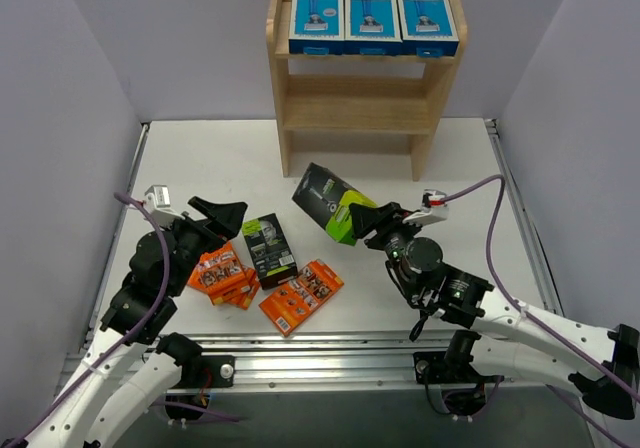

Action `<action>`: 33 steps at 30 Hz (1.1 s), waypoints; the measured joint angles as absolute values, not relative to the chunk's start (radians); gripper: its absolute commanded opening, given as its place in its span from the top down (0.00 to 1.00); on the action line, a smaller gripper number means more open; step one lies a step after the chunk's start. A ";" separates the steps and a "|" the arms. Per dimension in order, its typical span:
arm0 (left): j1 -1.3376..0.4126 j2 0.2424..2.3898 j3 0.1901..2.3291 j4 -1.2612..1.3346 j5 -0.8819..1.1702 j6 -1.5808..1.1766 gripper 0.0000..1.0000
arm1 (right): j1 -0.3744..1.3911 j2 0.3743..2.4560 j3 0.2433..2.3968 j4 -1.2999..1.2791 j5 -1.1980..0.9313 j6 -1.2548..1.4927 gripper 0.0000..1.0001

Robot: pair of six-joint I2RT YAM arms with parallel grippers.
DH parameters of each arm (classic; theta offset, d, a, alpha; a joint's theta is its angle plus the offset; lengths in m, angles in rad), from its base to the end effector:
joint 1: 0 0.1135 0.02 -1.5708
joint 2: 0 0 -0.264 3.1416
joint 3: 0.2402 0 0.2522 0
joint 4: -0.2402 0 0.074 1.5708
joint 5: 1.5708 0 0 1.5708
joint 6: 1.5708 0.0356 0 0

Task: Place and organize the shaving razors onto the shelf
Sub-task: Place the shaving razor onto shelf

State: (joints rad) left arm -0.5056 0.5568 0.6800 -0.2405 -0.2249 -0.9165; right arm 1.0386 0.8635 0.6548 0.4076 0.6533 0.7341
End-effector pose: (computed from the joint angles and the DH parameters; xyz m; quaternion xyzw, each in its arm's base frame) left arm 0.1259 -0.0607 0.3299 -0.2245 0.7118 -0.3674 0.5550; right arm 0.1205 0.1620 0.3423 0.1544 0.6306 0.4393 0.6208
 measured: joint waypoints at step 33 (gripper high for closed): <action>-0.493 0.628 0.776 -0.287 -0.389 -0.287 0.06 | 0.422 1.326 1.256 0.393 0.357 0.284 1.00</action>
